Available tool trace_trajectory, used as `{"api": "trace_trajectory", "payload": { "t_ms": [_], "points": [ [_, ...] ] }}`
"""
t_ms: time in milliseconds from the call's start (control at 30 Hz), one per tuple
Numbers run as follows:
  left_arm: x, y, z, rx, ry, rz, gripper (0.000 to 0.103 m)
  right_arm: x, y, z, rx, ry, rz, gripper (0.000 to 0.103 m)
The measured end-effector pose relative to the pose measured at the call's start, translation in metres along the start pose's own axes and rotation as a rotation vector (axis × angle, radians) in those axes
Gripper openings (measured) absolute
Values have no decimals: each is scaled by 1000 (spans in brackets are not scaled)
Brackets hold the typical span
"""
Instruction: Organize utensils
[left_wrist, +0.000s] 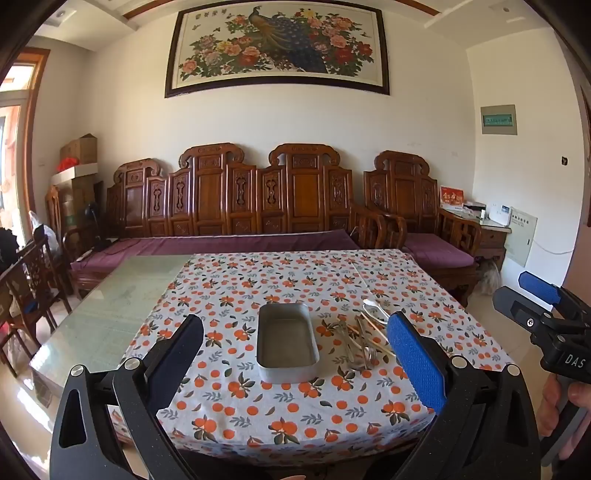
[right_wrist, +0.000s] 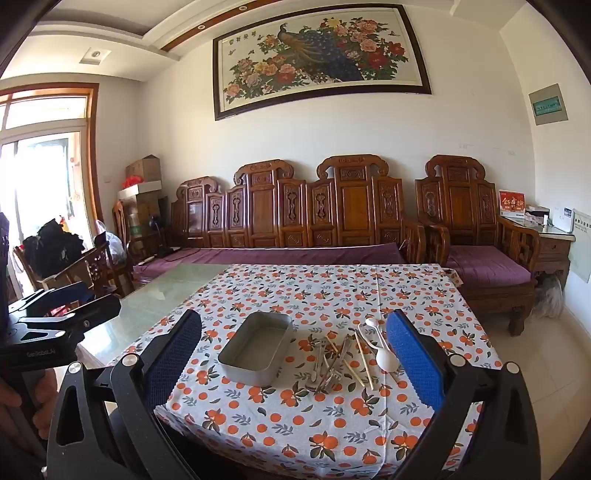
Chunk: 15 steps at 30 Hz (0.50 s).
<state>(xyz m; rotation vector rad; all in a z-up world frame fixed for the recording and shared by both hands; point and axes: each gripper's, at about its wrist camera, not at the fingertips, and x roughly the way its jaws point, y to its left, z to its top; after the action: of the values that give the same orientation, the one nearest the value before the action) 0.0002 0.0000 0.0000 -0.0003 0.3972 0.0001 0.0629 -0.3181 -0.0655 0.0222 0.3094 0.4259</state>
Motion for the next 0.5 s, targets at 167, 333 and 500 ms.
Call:
{"api": "trace_trajectory", "payload": {
  "t_ms": [167,333,500],
  "points": [
    [0,0,0,-1,-2,-1,97,0,0,0,-2,1,0,100],
    [0,0,0,-2,-3,-1,97,-1,0,0,-2,0,-1,100],
    [0,0,0,-1,-2,-1,97,-1,-1,1,-1,-1,-1,100]
  ]
}}
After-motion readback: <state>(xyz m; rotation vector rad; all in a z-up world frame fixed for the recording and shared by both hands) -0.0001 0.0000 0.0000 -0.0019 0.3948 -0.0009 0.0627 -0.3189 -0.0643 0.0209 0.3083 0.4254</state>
